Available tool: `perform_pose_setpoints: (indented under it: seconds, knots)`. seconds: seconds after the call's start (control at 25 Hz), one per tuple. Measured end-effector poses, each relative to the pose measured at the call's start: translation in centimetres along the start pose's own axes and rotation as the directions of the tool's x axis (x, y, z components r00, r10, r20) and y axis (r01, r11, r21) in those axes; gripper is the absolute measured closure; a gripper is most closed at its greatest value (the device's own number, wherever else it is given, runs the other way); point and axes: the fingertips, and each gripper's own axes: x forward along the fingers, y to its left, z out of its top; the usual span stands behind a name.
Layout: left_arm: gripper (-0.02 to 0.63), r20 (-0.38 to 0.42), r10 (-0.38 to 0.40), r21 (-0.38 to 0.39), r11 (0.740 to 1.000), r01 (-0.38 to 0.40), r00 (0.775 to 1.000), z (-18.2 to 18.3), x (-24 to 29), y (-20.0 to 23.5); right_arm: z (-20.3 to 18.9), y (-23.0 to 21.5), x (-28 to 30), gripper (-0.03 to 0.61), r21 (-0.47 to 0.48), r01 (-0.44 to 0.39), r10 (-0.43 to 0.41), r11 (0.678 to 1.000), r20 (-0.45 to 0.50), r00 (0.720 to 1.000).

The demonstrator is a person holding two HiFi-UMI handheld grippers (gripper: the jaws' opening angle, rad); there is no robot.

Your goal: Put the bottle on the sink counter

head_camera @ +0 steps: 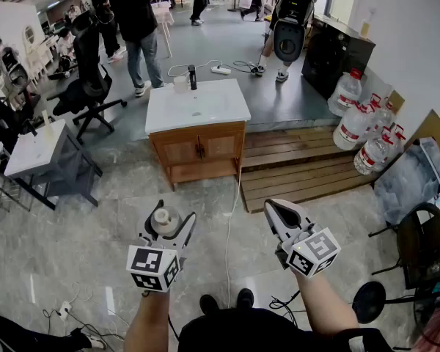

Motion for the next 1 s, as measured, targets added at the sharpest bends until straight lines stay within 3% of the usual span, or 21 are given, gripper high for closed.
perform_pose_setpoints:
  seconds: [1.0]
  knots:
    - [0.273,-0.011,0.003,0.013,1.000,-0.003,1.000,0.6,1.3,-5.7,0.3,-2.1,-5.3,0.565,-0.050,-0.052,0.053,0.997,0.017,0.998]
